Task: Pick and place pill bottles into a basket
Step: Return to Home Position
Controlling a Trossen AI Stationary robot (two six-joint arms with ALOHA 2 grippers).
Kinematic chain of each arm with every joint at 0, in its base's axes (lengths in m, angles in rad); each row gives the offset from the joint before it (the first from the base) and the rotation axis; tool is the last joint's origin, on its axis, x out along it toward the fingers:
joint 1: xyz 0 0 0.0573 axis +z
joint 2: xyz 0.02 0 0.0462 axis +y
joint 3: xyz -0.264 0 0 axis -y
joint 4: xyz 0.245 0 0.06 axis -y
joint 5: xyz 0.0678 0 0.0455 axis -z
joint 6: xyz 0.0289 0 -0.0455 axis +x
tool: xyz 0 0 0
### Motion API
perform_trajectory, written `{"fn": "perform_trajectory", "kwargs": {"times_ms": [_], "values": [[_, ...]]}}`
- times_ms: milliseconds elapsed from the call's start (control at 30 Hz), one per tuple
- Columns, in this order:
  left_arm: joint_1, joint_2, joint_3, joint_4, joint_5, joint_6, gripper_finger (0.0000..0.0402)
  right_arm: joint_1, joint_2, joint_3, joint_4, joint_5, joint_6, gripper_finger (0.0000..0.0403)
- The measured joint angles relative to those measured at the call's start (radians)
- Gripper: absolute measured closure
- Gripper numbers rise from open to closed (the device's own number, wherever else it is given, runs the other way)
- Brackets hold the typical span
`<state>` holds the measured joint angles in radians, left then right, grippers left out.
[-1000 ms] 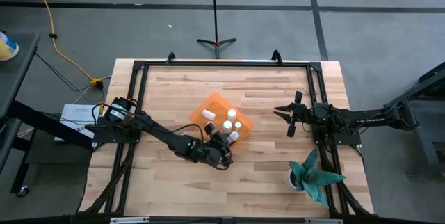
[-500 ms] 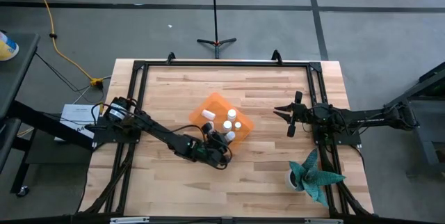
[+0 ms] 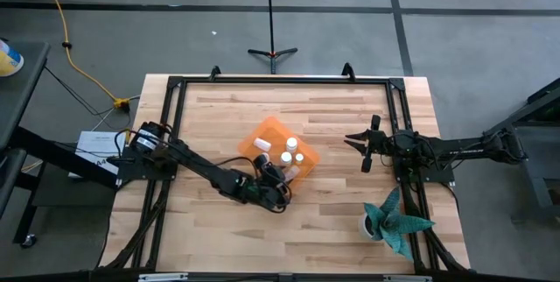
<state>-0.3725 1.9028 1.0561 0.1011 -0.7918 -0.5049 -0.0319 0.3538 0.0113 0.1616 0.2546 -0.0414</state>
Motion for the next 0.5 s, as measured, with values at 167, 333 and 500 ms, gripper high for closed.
{"fn": "perform_trajectory", "kwargs": {"times_ms": [167,333,500], "values": [[-0.001,-0.07,0.0,-0.027,0.0,0.026,0.0133,0.0,0.0,0.0,0.0,0.0,0.0,0.034],[-0.015,-0.182,0.002,-0.093,0.006,0.091,0.0161,0.0,0.0,0.0,0.0,0.0,0.0,0.034],[0.063,-0.257,-0.036,0.032,0.181,0.263,0.021,0.0,-0.002,0.0,0.019,0.0,-0.008,0.034]]}}
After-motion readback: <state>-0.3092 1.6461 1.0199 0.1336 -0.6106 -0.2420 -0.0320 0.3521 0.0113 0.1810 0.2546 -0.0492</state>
